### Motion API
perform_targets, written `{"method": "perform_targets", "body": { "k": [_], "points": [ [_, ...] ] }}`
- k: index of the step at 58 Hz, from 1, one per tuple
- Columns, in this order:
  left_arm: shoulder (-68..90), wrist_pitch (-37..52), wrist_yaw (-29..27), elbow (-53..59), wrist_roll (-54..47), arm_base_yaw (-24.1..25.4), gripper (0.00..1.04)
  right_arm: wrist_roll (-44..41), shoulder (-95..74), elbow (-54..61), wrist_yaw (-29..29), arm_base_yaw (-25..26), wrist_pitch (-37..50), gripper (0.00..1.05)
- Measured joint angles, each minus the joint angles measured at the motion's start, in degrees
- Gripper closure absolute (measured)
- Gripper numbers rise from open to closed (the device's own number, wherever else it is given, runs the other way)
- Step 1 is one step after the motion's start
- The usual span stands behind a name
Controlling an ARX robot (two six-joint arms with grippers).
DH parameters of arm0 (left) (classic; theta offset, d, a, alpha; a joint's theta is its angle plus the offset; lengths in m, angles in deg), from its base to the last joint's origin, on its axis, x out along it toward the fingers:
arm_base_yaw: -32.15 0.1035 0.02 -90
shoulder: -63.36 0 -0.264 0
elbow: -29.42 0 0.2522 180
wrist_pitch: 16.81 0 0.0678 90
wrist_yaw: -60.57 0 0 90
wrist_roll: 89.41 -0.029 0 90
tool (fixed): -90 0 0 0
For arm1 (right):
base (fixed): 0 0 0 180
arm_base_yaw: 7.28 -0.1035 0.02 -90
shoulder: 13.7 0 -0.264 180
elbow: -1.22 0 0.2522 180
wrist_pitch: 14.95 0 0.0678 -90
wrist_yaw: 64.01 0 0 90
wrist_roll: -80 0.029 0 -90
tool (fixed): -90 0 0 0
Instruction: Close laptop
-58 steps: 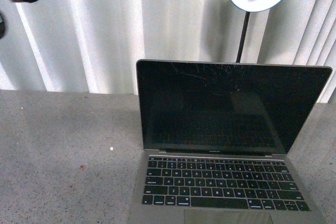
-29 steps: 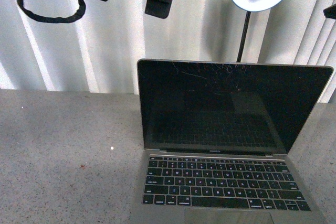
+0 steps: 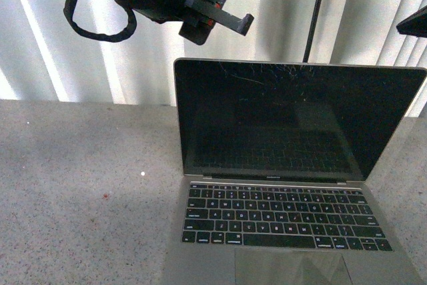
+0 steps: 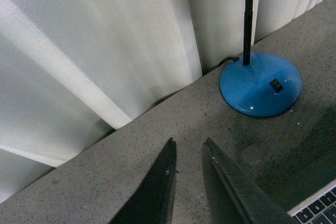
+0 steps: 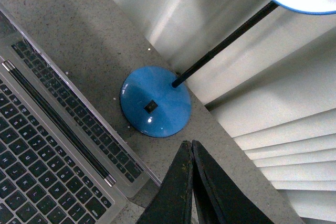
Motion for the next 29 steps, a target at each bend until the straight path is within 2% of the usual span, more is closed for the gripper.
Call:
{"method": "perform_targets", "body": {
  "k": [5,29],
  "points": [
    [0.44,-0.63,-0.48,-0.35,-0.13,-0.15,1.02,-0.81,-1.75,-1.07,0.35,-0.44,-0.48,1.02],
    [3.74,-4.74,0.17,-2.67,-1.95,-1.20,1.01,-2.32,-6.43,-7.43,1.75,-2.73,-3.74,1.02]
  ]
}}
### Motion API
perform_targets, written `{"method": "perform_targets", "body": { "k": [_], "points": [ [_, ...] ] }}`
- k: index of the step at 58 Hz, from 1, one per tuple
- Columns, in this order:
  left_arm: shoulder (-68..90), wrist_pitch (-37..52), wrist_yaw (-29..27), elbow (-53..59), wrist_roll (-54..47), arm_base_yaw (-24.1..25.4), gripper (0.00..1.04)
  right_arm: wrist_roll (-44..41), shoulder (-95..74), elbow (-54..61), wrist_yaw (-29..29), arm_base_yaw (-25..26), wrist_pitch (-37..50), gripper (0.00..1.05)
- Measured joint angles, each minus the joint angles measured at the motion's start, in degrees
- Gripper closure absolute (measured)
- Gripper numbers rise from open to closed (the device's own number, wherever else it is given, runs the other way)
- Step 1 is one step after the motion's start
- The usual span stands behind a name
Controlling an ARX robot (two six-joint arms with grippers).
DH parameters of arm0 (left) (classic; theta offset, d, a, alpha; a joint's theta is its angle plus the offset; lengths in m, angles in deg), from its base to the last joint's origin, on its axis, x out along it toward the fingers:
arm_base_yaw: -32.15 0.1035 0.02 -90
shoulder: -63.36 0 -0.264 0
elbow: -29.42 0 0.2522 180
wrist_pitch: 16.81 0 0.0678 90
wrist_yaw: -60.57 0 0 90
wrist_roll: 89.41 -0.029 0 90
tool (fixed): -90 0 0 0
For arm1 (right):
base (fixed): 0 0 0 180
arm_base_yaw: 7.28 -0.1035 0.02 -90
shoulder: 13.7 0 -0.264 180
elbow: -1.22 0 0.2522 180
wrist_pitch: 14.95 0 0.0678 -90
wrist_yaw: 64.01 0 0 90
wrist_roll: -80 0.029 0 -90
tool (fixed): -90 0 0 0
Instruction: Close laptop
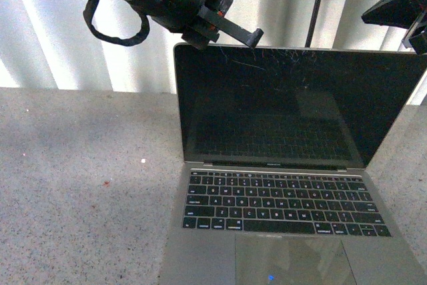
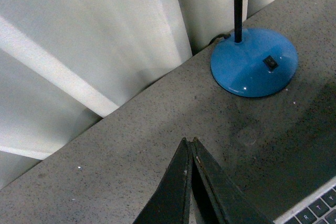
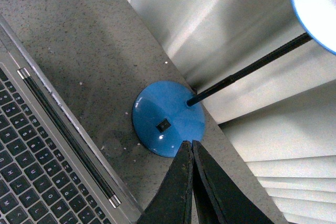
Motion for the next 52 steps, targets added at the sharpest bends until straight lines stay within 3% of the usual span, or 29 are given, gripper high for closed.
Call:
{"method": "perform_targets", "body": {
  "k": [31,52],
  "points": [
    [0.00,-4.87,2.95,-0.90,-2.84,-0.72,1.01,-1.55,-2.25,-0.44,1.14,-0.26,-3.89,1.02],
    [-3.26,-7.17,4.85,4.87,-3.52,-1.62,1.01,-3.91,0.96,4.22,1.62,-1.03,-8.24,1.02]
  ]
}}
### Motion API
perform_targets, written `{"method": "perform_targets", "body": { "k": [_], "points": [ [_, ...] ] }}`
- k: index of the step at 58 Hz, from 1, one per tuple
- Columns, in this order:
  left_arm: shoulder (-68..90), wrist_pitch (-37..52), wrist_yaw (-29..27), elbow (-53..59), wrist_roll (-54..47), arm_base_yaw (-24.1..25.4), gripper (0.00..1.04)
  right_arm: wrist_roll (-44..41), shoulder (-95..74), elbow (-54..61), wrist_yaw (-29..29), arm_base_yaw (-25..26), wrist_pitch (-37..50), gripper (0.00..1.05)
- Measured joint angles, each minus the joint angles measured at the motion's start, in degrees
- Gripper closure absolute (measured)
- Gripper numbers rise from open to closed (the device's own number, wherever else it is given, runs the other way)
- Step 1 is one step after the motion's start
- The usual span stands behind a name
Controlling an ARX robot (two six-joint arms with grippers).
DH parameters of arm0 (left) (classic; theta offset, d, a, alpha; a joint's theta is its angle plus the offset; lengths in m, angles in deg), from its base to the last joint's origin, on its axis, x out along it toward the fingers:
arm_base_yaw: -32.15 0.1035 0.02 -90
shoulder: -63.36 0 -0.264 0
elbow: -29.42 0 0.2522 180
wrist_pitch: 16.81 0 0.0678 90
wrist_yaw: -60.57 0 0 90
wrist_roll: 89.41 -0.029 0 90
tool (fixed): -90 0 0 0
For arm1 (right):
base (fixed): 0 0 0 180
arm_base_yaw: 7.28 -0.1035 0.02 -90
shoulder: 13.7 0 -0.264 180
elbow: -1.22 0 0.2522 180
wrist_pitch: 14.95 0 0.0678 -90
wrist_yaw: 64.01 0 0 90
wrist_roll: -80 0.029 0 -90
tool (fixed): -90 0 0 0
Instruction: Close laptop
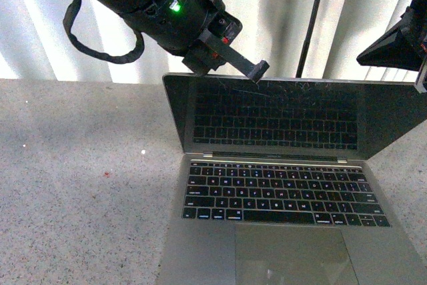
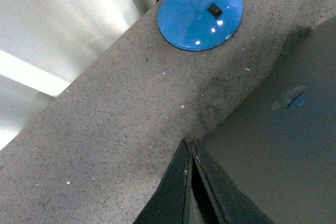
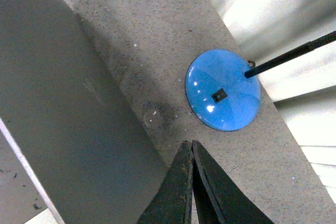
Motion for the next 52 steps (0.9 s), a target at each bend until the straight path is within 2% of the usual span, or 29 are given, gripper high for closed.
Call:
{"method": "perform_targets", "body": {
  "k": [52],
  "points": [
    [-2.99,2.40,1.33,8.26,1.62,-1.68,1.01,-3.91,2.23,7.56,-1.44,-1.11,-0.83,1.02]
  ]
}}
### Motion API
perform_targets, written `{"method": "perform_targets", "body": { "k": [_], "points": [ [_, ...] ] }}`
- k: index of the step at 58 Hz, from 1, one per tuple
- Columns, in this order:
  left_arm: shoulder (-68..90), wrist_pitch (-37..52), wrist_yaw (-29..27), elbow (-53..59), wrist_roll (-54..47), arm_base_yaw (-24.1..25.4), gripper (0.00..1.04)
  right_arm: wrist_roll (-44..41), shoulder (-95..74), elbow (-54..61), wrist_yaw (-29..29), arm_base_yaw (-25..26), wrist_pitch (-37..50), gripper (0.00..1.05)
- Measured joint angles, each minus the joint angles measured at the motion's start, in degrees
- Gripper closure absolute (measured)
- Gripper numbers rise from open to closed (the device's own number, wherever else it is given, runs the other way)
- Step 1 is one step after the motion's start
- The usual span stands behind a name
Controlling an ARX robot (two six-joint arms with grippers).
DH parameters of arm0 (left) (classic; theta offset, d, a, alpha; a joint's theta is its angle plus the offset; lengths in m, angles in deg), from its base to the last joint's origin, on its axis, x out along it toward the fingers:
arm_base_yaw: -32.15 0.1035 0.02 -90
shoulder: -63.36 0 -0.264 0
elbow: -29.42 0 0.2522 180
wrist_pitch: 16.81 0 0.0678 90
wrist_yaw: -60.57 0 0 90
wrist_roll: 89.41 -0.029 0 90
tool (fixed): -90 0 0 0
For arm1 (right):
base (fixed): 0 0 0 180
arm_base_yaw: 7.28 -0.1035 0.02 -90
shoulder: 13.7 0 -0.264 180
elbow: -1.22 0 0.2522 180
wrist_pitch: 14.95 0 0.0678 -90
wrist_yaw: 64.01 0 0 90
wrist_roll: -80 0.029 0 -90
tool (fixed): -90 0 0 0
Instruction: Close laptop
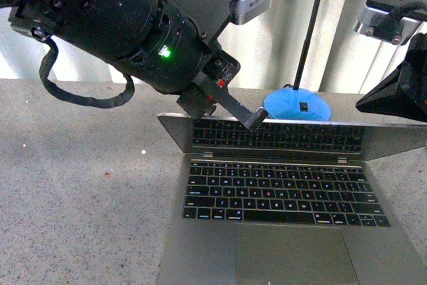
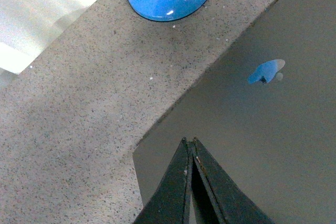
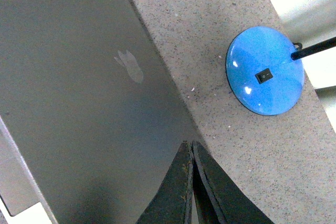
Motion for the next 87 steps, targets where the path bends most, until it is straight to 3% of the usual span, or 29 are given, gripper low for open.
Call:
{"method": "perform_targets", "body": {
  "k": [87],
  "points": [
    [1.16,6.43,5.53,10.97,2.99,-2.62,1.01,-0.70,-4.96,8.76,-0.28,-2.14,7.26,1.02]
  ]
}}
